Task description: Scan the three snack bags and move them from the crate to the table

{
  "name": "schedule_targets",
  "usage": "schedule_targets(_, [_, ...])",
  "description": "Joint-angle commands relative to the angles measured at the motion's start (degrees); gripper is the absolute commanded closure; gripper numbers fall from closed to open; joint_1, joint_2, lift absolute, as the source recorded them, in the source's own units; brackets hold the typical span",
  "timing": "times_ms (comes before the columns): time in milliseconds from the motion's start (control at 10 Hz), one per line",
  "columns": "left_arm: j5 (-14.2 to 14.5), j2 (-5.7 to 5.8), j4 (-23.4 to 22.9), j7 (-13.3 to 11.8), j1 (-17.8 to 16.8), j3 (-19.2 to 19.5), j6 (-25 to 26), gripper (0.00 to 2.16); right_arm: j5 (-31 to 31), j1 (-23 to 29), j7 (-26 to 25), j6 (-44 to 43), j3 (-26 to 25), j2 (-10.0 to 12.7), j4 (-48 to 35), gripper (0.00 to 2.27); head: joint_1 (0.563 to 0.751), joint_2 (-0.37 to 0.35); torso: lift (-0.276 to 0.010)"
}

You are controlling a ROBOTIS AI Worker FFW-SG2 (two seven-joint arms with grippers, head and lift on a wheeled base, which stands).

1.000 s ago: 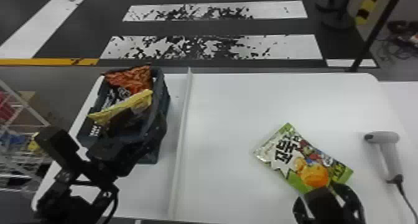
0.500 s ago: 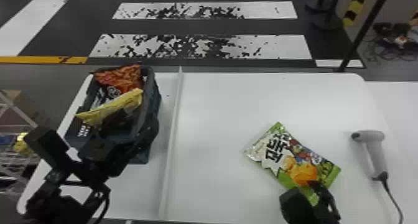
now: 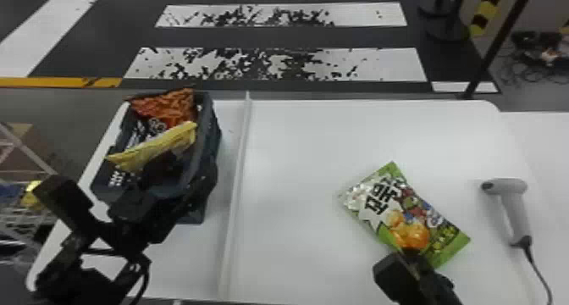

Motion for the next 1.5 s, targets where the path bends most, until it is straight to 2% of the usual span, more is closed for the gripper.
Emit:
schedule_targets(0, [0.11, 0.0, 0.06, -0.26, 0.04, 0.02, 0.0, 0.03, -0.7, 0.71, 0.3, -0.3, -0.27, -0.51, -3.17, 2.24, 0.695, 0.074, -0.062])
schedule_targets(100, [0.11, -0.09, 0.06, -0.44, 0.13, 0.02, 0.18, 0.03, -4.39, 0.71, 2.84, 3.75, -1.76, -0.78, -7.83, 2.24, 0.695, 0.083, -0.062])
schedule_targets(300, [0.11, -0.18, 0.06, -0.53, 0.13, -0.06, 0.0, 0.03, -19.24, 0.89, 6.8, 7.97, -8.71, 0.1, -16.71, 2.25, 0.695, 0.093, -0.062])
schedule_targets(400, [0.11, -0.18, -0.03, -0.61, 0.31, -0.06, 0.0, 0.03, -26.8, 1.24, 9.26, 8.14, -12.66, 2.65, -20.05, 2.24, 0.695, 0.101, -0.062])
schedule_targets(500, [0.11, -0.18, -0.21, -0.79, 0.4, -0.24, 0.0, 0.03, -37.79, 1.51, 13.74, 10.78, -19.25, 7.75, -22.77, 2.25, 0.695, 0.124, -0.062])
schedule_targets(700, [-0.07, 0.09, -0.65, -0.79, 0.48, -0.59, 0.0, 0.03, -57.74, 0.89, 14.71, 15.88, -28.92, 12.49, -25.23, 2.25, 0.695, 0.173, -0.062])
schedule_targets(800, [-0.15, 0.18, -0.73, -1.23, 0.57, -0.59, 0.18, 0.03, -66.79, 0.71, 14.62, 18.51, -35.34, 15.83, -24.62, 2.25, 0.695, 0.184, -0.062])
schedule_targets(900, [-0.07, 0.26, -0.82, -1.32, 0.75, -0.33, 0.18, 0.03, -73.21, 0.63, 14.36, 19.74, -40.7, 18.12, -21.8, 2.25, 0.695, 0.185, -0.062])
schedule_targets(1000, [-0.07, 0.26, -1.0, -1.32, 0.83, -0.24, 0.18, 0.03, -79.36, 0.45, 13.21, 19.22, -45.27, 18.47, -17.59, 2.25, 0.695, 0.17, -0.062])
schedule_targets(1200, [-1.03, 0.18, -1.17, -1.23, 0.83, -1.47, 0.18, 0.03, -86.83, -0.6, 11.19, 18.34, -53.44, 18.7, -8.88, 2.25, 0.695, 0.118, -0.062])
schedule_targets(1400, [-3.14, 0.18, -1.52, -0.88, 0.66, -3.49, 0.0, 0.03, -88.15, -2.8, 9.79, 17.99, -57.31, 18.7, -2.29, 2.25, 0.695, 0.0, -0.062])
